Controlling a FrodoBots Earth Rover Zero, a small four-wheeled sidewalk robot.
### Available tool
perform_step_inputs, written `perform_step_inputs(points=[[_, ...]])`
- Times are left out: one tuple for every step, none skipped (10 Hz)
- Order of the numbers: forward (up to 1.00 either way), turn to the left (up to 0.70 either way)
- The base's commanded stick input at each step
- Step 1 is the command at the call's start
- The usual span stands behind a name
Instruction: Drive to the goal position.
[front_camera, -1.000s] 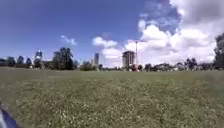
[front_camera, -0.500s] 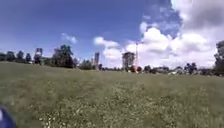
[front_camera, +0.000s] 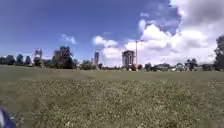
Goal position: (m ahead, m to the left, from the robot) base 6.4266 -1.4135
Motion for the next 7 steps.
perform_step_inputs(points=[[0.7,0.0],[0.7,0.0],[0.7,0.0],[0.7,0.0],[0.7,0.0],[0.7,0.0],[0.7,0.0]])
